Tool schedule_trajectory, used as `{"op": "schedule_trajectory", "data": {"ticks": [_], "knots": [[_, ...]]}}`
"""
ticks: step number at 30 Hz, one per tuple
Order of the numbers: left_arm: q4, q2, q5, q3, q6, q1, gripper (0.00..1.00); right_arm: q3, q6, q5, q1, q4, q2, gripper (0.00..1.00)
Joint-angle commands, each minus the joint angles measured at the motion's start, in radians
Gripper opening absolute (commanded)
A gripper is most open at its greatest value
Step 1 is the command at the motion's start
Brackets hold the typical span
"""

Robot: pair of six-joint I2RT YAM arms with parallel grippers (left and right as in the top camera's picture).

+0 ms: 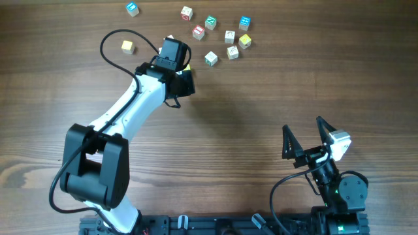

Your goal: Form a circle

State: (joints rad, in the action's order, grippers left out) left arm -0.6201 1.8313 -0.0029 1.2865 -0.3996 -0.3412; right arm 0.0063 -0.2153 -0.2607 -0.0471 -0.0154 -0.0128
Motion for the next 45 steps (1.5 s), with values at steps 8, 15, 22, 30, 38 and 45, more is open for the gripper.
{"op": "schedule_trajectory", "data": {"ticks": [8, 15, 22, 30, 38, 45], "knots": [[0.0, 0.019, -0.011, -0.01, -0.036, -0.01, 0.04, -0.001, 0.006, 0.009, -0.005, -0.005, 0.008, 1.0], [0.107, 0.08, -0.014, -0.01, -0.036, -0.01, 0.04, -0.001, 0.006, 0.009, -0.005, -0.005, 0.008, 1.0], [0.121, 0.144, -0.014, -0.01, -0.054, -0.01, 0.04, -0.001, 0.006, 0.009, -0.005, -0.005, 0.008, 1.0], [0.245, 0.165, -0.1, -0.01, -0.053, -0.01, 0.04, -0.001, 0.005, 0.009, -0.005, -0.005, 0.008, 1.0], [0.297, 0.233, -0.101, -0.01, -0.053, -0.009, 0.04, -0.001, 0.005, 0.009, -0.005, -0.005, 0.008, 1.0], [0.5, 0.234, -0.183, -0.01, -0.05, -0.009, 0.04, -0.001, 0.006, 0.009, -0.005, -0.005, 0.008, 1.0]]}}
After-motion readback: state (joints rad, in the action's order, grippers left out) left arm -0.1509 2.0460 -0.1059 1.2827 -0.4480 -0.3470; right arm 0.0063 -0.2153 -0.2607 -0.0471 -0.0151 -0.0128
